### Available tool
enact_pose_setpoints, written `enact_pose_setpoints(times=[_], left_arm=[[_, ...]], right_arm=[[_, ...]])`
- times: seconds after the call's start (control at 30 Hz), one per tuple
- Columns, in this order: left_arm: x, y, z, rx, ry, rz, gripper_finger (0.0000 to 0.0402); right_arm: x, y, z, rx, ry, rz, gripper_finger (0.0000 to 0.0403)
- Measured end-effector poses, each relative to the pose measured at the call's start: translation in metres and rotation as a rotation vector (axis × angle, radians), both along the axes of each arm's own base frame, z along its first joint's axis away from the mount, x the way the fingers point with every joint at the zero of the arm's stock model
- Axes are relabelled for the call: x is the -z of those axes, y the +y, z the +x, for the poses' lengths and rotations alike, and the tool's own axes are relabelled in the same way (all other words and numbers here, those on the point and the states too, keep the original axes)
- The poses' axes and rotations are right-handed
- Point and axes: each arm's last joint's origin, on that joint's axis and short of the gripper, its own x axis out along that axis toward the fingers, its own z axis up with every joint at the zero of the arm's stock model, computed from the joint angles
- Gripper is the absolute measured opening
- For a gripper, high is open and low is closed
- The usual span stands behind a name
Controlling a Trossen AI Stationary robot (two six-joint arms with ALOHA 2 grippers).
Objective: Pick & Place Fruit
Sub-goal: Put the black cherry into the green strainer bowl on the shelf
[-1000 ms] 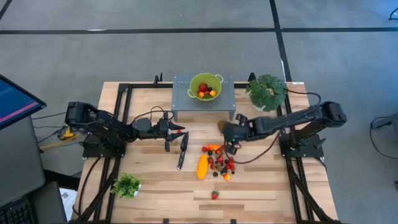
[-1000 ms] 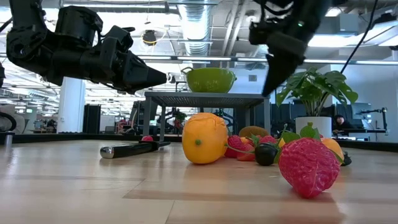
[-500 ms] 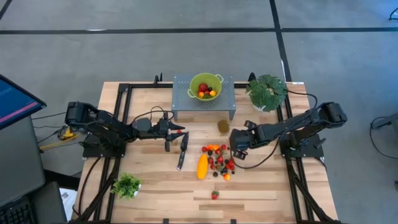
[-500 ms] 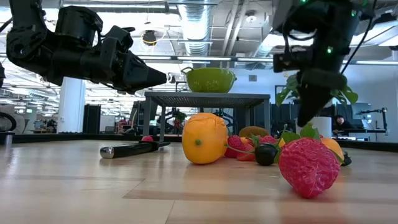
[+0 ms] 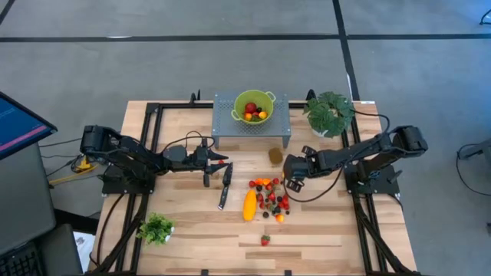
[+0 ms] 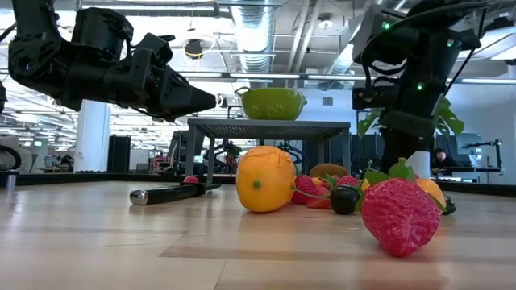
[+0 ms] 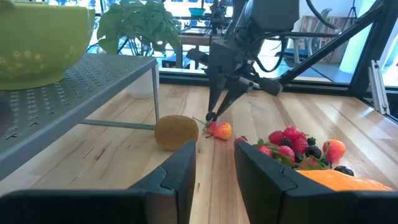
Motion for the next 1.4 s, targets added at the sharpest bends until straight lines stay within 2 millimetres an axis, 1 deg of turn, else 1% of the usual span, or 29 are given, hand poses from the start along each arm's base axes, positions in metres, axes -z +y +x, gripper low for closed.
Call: enact_pose_setpoints(times=[0.23, 0.4, 0.57, 0.7, 0.8, 0.87, 1.4], left_arm=[[0.000, 0.000, 0.000, 0.002, 0.000, 0.000, 0.0106], [0.000, 0.000, 0.000, 0.002, 0.000, 0.000, 0.0106], [0.000, 0.000, 0.000, 0.001, 0.000, 0.000, 0.0106], [0.000, 0.000, 0.000, -0.003, 0.000, 0.000, 0.0106], [0.000, 0.000, 0.000, -0.002, 0.000, 0.000, 0.0106], [0.000, 0.000, 0.000, -0.002, 0.000, 0.000, 0.0106], [0.000, 0.000, 0.000, -0.002, 0.000, 0.000, 0.0106]], right_arm=[[0.012, -0.005, -0.004, -0.018, -0.019, -0.007, 0.0072], [0.016, -0.006, -0.008, -0.014, -0.007, -0.008, 0.0072], [0.021, -0.006, -0.009, -0.017, -0.033, -0.006, 0.0069], [0.023, -0.007, -0.012, -0.017, -0.026, -0.006, 0.0051], [0.024, -0.007, -0.012, -0.017, -0.021, -0.006, 0.0018], [0.024, -0.007, -0.012, -0.017, -0.021, -0.005, 0.0006], [0.024, -0.005, -0.013, -0.042, -0.006, 0.043, 0.0001]])
